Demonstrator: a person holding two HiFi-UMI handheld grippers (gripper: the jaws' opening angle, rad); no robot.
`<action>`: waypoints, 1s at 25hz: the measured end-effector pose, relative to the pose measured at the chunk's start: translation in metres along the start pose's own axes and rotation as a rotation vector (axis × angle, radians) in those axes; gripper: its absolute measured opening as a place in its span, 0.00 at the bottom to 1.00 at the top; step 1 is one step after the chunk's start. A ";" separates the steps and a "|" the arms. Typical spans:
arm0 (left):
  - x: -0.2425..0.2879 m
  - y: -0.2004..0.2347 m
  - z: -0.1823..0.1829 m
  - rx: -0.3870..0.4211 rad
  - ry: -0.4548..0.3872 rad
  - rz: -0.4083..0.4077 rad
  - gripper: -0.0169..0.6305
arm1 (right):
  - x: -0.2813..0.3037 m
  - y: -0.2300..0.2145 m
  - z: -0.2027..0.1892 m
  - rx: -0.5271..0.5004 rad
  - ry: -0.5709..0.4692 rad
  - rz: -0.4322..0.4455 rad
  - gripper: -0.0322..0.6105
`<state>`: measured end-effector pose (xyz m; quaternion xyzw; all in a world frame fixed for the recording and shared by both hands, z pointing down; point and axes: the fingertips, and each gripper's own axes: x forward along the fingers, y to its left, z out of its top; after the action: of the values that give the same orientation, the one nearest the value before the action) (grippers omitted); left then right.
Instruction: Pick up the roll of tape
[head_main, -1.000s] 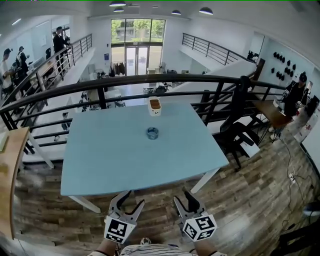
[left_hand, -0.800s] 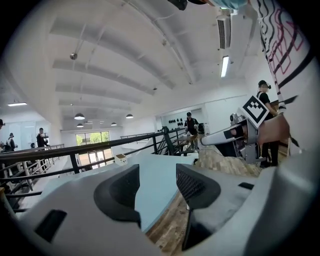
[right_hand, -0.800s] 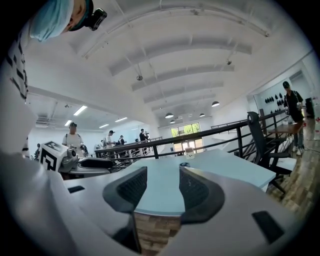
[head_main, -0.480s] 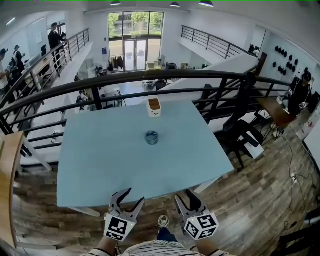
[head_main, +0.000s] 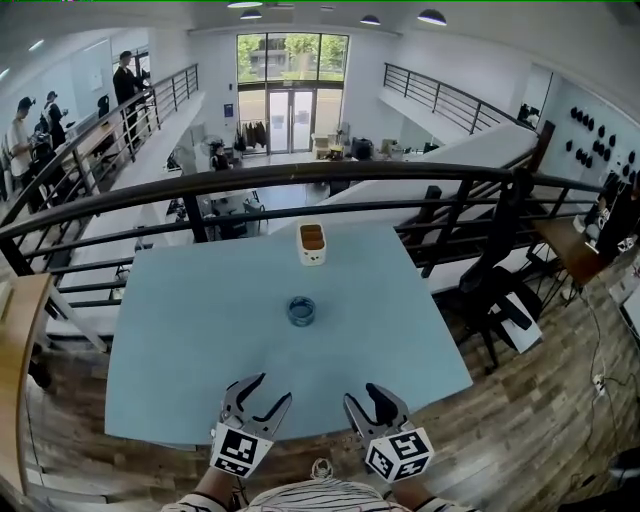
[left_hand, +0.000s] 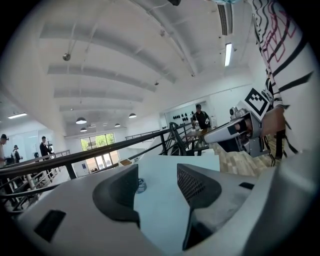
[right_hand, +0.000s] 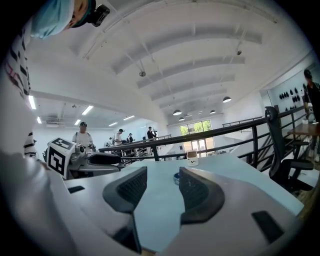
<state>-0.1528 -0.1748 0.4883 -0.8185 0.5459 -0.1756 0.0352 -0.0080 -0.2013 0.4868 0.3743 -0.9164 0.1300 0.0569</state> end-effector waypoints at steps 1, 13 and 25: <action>0.011 0.002 0.000 0.012 0.007 0.000 0.36 | 0.004 -0.007 0.001 0.002 0.002 0.005 0.36; 0.122 0.017 -0.036 0.216 0.184 -0.056 0.36 | 0.034 -0.074 -0.020 0.038 0.063 0.042 0.36; 0.205 0.052 -0.072 0.313 0.297 -0.161 0.36 | 0.057 -0.096 -0.024 0.078 0.090 -0.028 0.36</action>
<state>-0.1524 -0.3717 0.5937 -0.8091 0.4443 -0.3788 0.0667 0.0185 -0.2990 0.5405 0.3826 -0.9018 0.1817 0.0853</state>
